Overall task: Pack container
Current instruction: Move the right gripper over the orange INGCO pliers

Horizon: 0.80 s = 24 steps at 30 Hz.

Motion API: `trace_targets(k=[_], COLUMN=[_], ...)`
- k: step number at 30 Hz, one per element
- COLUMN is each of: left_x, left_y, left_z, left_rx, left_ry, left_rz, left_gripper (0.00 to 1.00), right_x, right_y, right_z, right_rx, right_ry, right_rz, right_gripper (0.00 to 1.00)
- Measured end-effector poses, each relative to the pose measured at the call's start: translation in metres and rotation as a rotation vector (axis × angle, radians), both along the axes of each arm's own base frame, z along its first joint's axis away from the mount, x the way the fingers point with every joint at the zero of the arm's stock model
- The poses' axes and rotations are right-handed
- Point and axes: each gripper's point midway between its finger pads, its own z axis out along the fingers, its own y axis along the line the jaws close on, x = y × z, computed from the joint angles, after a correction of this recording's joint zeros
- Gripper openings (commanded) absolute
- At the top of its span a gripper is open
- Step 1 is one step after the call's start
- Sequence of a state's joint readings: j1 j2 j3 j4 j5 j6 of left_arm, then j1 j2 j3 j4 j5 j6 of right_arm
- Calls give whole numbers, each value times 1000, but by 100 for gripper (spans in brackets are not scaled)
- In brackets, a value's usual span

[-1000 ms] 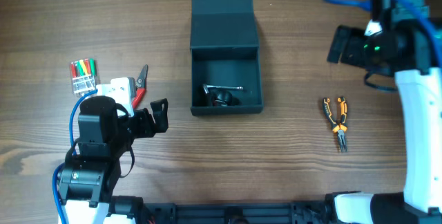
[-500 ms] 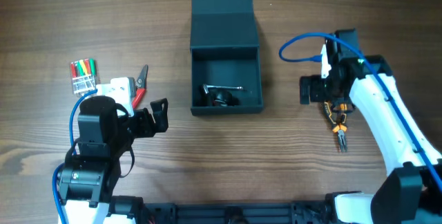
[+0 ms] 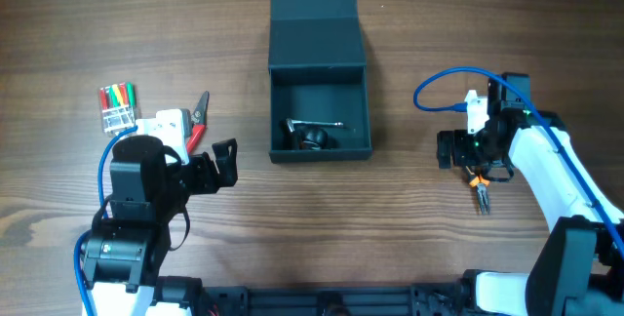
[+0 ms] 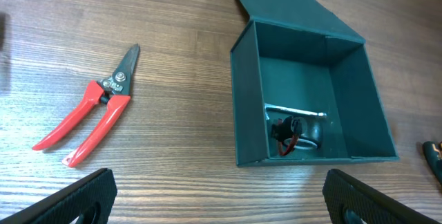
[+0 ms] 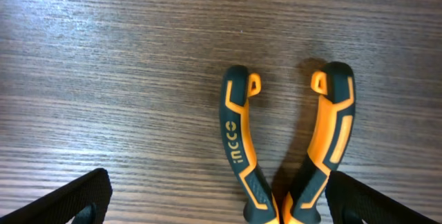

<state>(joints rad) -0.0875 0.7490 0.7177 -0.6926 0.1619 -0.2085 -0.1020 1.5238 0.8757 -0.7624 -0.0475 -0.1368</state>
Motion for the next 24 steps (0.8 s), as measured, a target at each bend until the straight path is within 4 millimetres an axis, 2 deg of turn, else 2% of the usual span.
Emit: trace_targets(k=[7,15,24], left_x=[0,0,0], left_y=[0,0,0], left_z=[0,0,0], left_rx=[0,0,0], left_ry=[0,1,1], left_rz=[0,0,0], left_gripper=[100,100,100], right_x=[0,-5,5], right_y=[1,1,0], right_z=[-2,-21,-21], right_rx=[-1,4,-1], right_ry=[2,70,31], right_rz=[26,26,29], right_gripper=[98,99,99])
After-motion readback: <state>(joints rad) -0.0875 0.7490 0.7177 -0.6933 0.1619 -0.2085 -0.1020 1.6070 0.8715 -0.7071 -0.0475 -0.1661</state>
